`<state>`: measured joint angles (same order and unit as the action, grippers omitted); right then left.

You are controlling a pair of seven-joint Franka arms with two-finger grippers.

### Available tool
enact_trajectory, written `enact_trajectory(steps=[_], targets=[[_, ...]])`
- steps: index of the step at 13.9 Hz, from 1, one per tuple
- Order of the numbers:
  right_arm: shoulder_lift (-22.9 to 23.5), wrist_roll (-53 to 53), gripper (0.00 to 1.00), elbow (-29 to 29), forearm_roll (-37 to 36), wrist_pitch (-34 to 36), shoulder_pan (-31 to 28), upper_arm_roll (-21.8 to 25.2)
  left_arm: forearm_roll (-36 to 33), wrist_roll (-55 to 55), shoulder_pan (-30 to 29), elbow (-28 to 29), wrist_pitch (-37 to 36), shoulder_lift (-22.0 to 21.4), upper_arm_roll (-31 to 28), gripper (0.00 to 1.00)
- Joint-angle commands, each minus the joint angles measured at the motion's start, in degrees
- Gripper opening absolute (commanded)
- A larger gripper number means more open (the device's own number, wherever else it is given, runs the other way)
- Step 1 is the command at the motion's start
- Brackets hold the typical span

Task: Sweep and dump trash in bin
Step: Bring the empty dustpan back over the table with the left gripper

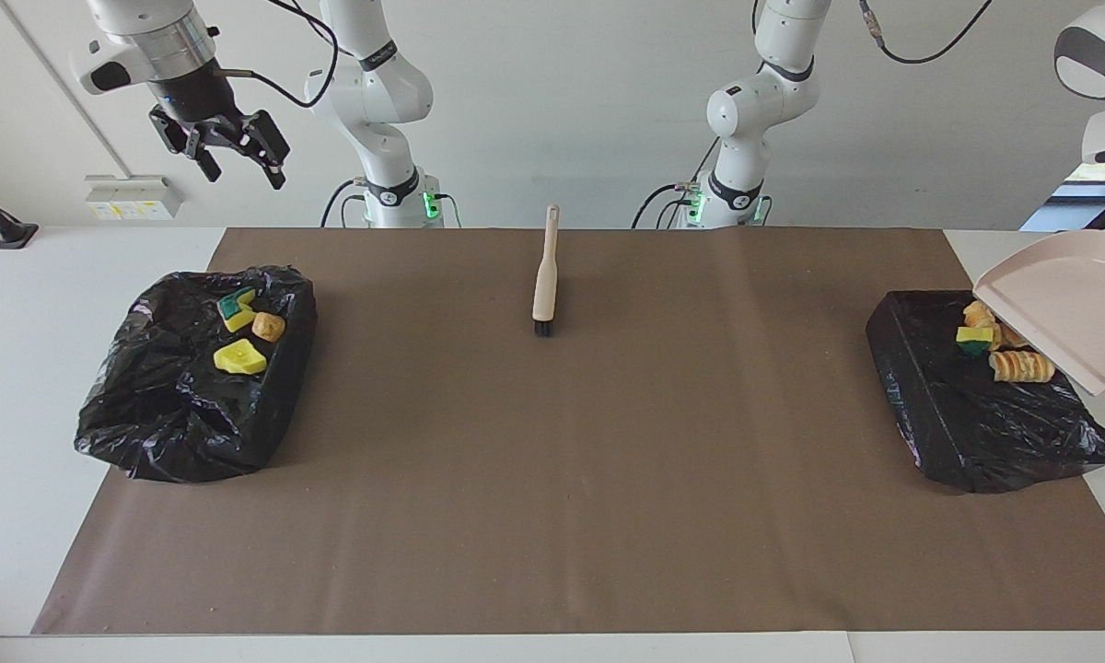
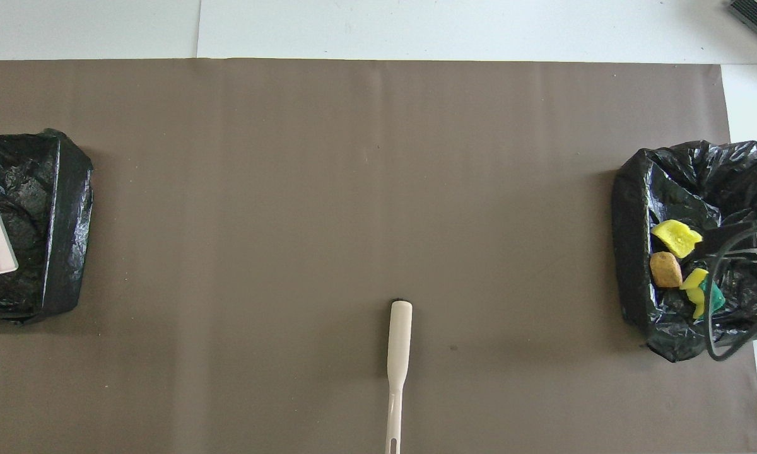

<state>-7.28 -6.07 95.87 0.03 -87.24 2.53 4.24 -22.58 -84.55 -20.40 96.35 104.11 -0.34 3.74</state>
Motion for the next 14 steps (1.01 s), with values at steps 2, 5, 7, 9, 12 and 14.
enact_trajectory(steps=[2,5,7,9,12,14], targets=[[1.57,2.37,1.00,-1.39,-0.91,-1.27,-0.68,-0.11,3.40,16.57,9.39,5.24,-2.94,-2.56,-0.66,0.00],[1.22,4.21,1.00,-1.30,-0.56,-1.09,-1.04,0.59,6.41,29.21,16.94,5.60,-4.09,-1.77,-0.66,0.00],[1.22,4.75,1.00,-1.12,-0.56,-1.18,-1.47,0.68,9.90,40.63,22.31,5.60,-3.65,-1.15,-0.66,0.00],[1.22,4.49,1.00,-1.30,-0.56,-1.27,-1.13,0.25,12.90,52.41,27.75,5.43,-3.04,0.16,-0.66,0.00],[1.22,4.49,1.00,-1.30,-0.56,-1.27,-0.69,-0.11,17.03,68.15,34.27,4.73,-0.15,2.71,-0.66,0.00],[1.22,4.49,1.00,-1.30,-0.56,-1.27,-0.77,-0.11,19.67,77.73,38.31,4.28,3.63,4.81,-0.66,0.00]])
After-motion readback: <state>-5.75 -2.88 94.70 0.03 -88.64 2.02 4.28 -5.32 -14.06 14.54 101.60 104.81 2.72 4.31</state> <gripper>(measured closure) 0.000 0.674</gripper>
